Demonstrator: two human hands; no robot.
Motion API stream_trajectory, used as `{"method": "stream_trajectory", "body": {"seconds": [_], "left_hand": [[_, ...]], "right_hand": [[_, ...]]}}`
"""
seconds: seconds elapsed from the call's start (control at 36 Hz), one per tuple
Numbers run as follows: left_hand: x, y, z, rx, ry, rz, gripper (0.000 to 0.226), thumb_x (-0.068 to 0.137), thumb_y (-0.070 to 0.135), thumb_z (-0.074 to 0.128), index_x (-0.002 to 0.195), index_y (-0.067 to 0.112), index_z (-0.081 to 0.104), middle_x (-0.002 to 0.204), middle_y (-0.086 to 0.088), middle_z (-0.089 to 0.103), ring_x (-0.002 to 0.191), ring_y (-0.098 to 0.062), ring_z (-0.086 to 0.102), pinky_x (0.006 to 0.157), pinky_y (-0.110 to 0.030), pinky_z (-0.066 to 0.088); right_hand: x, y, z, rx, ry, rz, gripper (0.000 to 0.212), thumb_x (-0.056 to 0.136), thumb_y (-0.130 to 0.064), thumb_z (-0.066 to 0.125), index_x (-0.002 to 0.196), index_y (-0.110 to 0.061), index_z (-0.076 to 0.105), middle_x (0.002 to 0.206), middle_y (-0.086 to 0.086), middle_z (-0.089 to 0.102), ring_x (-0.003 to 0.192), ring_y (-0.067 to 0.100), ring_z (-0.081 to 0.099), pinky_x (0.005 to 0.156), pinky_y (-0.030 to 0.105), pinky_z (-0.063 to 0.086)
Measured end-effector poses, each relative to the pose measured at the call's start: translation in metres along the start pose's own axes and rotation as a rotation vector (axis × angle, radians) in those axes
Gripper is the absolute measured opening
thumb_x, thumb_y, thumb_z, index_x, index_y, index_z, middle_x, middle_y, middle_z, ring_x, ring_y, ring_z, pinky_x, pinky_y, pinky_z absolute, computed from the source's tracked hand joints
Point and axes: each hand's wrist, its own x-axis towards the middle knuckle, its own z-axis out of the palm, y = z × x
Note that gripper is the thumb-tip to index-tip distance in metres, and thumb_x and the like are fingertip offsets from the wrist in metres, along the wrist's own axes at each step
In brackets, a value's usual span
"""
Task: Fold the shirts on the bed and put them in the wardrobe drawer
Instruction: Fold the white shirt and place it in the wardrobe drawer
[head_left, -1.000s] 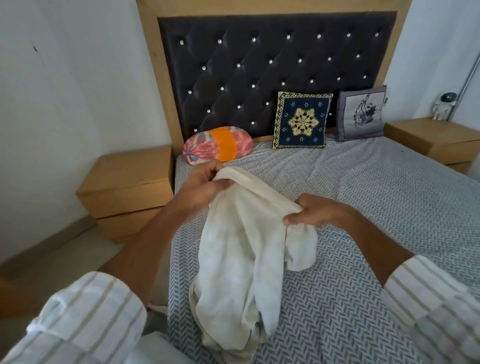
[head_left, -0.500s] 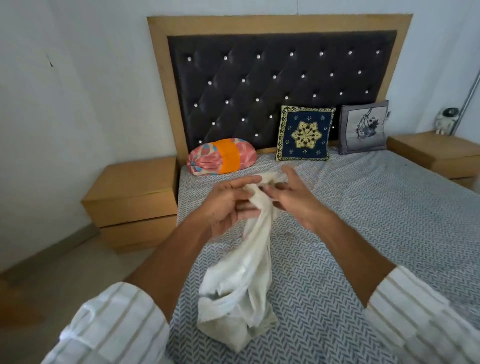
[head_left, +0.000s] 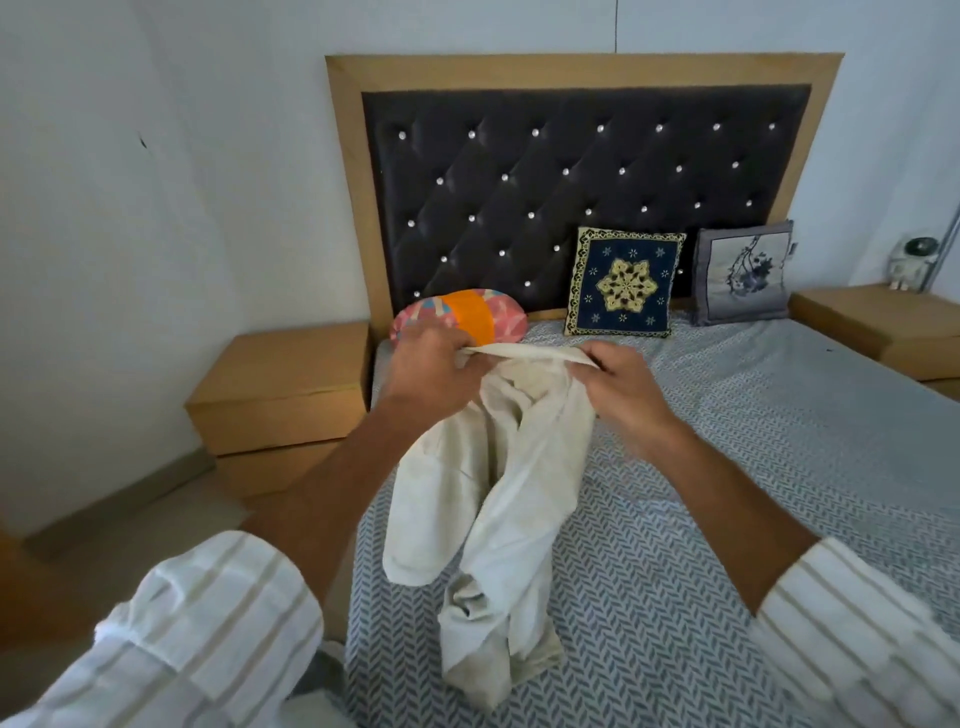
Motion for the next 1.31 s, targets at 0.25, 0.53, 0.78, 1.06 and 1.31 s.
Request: {"method": "stream_trajectory", "body": {"seconds": [0.25, 0.53, 0.78, 1.06, 1.31], "left_hand": [[-0.012, -0.008, -0.007, -0.566, -0.203, -0.104, 0.046, 0.078, 0.053, 0.076, 0.103, 0.015, 0.067, 0.105, -0.011, 0.072, 0.1, -0.03, 0.068, 0.091, -0.052, 0.054], [-0.013, -0.008, -0.032, -0.207, -0.046, -0.09, 0.032, 0.085, 0.037, 0.071, 0.115, 0.029, 0.074, 0.115, -0.001, 0.072, 0.109, -0.025, 0.065, 0.095, -0.038, 0.054], [-0.032, -0.017, -0.038, -0.434, -0.108, -0.324, 0.025, 0.095, 0.031, 0.062, 0.11, 0.013, 0.072, 0.1, -0.01, 0.067, 0.097, -0.029, 0.062, 0.08, -0.031, 0.043], [-0.035, -0.012, -0.027, -0.446, -0.219, -0.21, 0.034, 0.07, 0.047, 0.082, 0.094, 0.033, 0.064, 0.101, 0.003, 0.066, 0.094, -0.016, 0.064, 0.077, -0.029, 0.054], [-0.024, -0.032, -0.056, 0.087, -0.465, -0.066, 0.032, 0.085, 0.011, 0.065, 0.113, 0.025, 0.06, 0.107, 0.003, 0.055, 0.089, -0.014, 0.056, 0.063, -0.018, 0.042]], "right_hand": [[0.006, -0.028, -0.02, -0.107, -0.18, -0.118, 0.027, 0.077, -0.032, 0.082, 0.091, -0.032, 0.06, 0.096, -0.01, 0.064, 0.084, 0.008, 0.062, 0.064, 0.019, 0.046], [0.003, -0.021, -0.035, -0.962, -0.155, -0.126, 0.04, 0.078, -0.018, 0.068, 0.111, -0.035, 0.053, 0.107, -0.008, 0.06, 0.096, 0.02, 0.057, 0.081, 0.039, 0.053], [-0.001, -0.021, -0.048, -0.026, -0.109, 0.312, 0.015, 0.085, -0.016, 0.075, 0.099, -0.016, 0.07, 0.103, 0.007, 0.072, 0.09, 0.021, 0.068, 0.062, 0.032, 0.06], [0.004, -0.028, -0.04, -0.314, -0.161, 0.079, 0.013, 0.086, -0.02, 0.066, 0.098, -0.025, 0.063, 0.089, -0.003, 0.066, 0.073, 0.012, 0.059, 0.06, 0.03, 0.048], [0.01, -0.024, -0.07, -0.657, -0.213, 0.105, 0.025, 0.087, -0.01, 0.06, 0.108, -0.019, 0.069, 0.088, 0.0, 0.066, 0.068, 0.014, 0.058, 0.056, 0.026, 0.047]]}}
